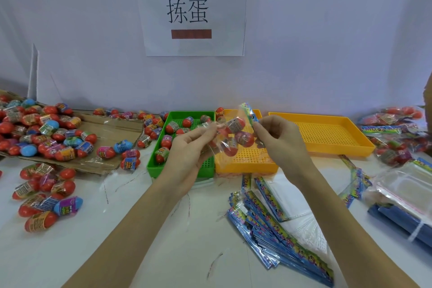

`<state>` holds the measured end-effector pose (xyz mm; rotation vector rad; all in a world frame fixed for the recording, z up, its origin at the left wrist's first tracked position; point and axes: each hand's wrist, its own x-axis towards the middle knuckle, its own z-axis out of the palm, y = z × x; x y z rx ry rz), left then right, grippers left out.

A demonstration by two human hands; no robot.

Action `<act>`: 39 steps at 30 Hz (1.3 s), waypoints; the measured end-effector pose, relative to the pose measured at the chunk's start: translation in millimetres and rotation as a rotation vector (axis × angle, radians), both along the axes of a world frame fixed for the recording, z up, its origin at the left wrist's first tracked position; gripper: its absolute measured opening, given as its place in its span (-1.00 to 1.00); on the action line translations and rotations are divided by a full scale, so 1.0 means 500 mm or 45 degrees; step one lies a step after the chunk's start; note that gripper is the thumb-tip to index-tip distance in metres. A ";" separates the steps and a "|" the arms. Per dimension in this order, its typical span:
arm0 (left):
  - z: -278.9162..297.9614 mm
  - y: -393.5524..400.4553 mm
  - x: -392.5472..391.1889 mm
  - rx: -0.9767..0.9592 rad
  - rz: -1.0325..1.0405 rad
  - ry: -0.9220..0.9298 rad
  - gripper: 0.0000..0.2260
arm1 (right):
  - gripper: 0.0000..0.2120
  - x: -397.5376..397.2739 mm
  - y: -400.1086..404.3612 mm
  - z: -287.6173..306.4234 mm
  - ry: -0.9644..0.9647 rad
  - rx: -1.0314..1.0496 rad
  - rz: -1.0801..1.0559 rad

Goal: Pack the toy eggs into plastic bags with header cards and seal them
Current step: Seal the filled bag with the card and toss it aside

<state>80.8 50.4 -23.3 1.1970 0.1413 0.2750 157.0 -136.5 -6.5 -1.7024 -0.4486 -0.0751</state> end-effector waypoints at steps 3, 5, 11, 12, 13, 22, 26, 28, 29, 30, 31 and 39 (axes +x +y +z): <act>0.000 0.005 0.001 -0.081 -0.054 0.057 -0.84 | -0.92 0.001 -0.001 0.002 -0.326 -0.154 -0.133; 0.007 0.015 0.001 -0.002 -0.155 0.066 -0.78 | -0.93 0.004 -0.005 0.006 -0.374 -0.139 -0.108; 0.011 0.016 -0.009 0.507 -0.147 0.092 -0.72 | -0.88 -0.002 -0.014 0.010 -0.133 -0.050 0.300; 0.009 0.011 -0.008 0.519 -0.081 0.068 -0.73 | -0.85 -0.004 -0.010 0.010 -0.089 -0.011 0.280; 0.008 0.007 -0.009 0.497 -0.018 0.048 -0.75 | -0.80 -0.006 -0.007 0.010 -0.011 0.037 0.256; 0.003 -0.004 -0.007 0.380 0.112 0.035 -0.77 | -0.72 0.000 -0.008 0.010 0.054 0.054 0.011; 0.001 -0.001 -0.006 0.071 0.179 0.016 -0.80 | -0.50 -0.008 -0.005 0.015 0.356 0.075 0.297; 0.001 0.004 -0.002 -0.072 0.180 -0.008 -0.80 | -0.55 -0.014 -0.005 0.012 0.387 -0.074 0.471; 0.001 0.004 -0.002 -0.097 0.177 -0.012 -0.80 | -0.63 -0.018 -0.003 0.011 0.359 -0.087 0.490; 0.002 0.005 -0.002 -0.098 0.173 -0.011 -0.80 | -0.69 -0.020 0.000 0.012 0.331 -0.063 0.471; 0.005 0.006 -0.003 -0.091 0.165 -0.013 -0.82 | -0.75 -0.020 0.000 0.013 0.302 -0.041 0.437; 0.022 0.041 -0.012 0.485 0.052 0.089 -0.63 | -0.85 -0.011 -0.024 0.026 0.050 -0.238 0.473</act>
